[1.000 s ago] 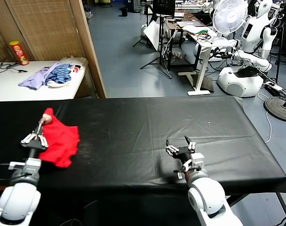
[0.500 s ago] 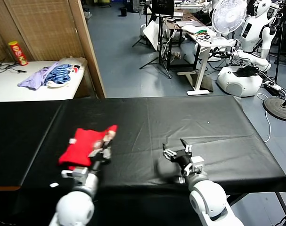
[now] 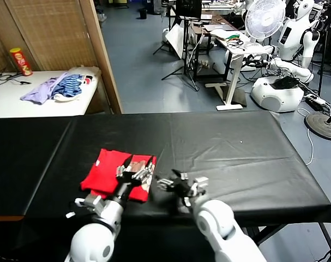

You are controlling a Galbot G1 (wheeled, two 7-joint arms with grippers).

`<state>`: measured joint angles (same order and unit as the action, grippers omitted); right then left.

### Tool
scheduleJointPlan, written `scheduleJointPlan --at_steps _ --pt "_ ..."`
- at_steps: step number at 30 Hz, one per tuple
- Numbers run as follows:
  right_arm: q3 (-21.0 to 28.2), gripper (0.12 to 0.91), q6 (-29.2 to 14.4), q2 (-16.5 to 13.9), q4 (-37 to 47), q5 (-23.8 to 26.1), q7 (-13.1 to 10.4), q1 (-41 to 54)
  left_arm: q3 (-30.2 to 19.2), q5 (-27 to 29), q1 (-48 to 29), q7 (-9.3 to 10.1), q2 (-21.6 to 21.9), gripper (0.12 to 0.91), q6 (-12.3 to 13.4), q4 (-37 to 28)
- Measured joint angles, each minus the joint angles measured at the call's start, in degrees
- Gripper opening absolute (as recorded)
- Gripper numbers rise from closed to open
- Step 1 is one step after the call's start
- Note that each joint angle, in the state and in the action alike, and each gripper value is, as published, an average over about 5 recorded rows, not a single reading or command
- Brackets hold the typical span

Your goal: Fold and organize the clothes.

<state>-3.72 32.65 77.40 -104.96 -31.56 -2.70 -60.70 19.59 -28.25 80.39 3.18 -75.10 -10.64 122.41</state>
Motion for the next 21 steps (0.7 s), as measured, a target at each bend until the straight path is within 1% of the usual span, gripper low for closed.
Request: scheduleJointPlan --at_steps 3,4,7,8,9,12,15,17,19,21 --pt "2.07 0.771 0.12 1.23 3.36 -0.45 0.58 1.97 0.66 -0.05 0.72 0.12 -0.15 0.798 0.66 0.21" --pt "2.62 0.743 0.13 1.56 4.27 -0.45 0.67 2.50 0.84 -0.04 0.94 0.15 -0.18 0.798 0.83 0.28" --pt "3.61 0.607 -0.07 2.12 6.02 0.09 0.69 3.60 1.42 -0.01 1.40 0.32 -0.15 0.798 1.27 0.38" --pt "3.75 0.540 -0.29 2.15 6.34 0.58 0.67 3.84 1.62 -0.02 1.52 0.39 -0.11 0.798 1.44 0.40" --pt "3.80 0.490 -0.60 2.11 6.59 1.20 0.68 4.04 1.81 -0.02 1.62 0.45 -0.06 0.798 1.60 0.42" --pt "3.56 0.322 -2.31 1.61 7.38 4.16 1.03 4.70 2.25 0.11 1.92 0.51 0.14 0.798 2.06 0.45" --pt "2.91 0.182 -4.89 0.54 8.40 8.37 2.37 5.61 2.56 0.86 2.19 0.51 0.26 0.798 2.68 0.26" --pt "2.30 0.139 -6.85 -0.42 8.92 11.48 3.73 6.19 2.72 1.77 2.40 0.51 0.29 0.798 3.22 -0.07" --pt "1.57 0.128 -8.70 -1.56 9.09 14.23 5.10 6.52 2.93 2.99 2.68 0.52 0.38 0.798 3.77 -0.52" --pt "0.78 0.139 -10.43 -2.84 8.73 16.26 6.25 6.48 3.20 4.04 3.04 0.64 0.61 0.798 4.19 -0.95"
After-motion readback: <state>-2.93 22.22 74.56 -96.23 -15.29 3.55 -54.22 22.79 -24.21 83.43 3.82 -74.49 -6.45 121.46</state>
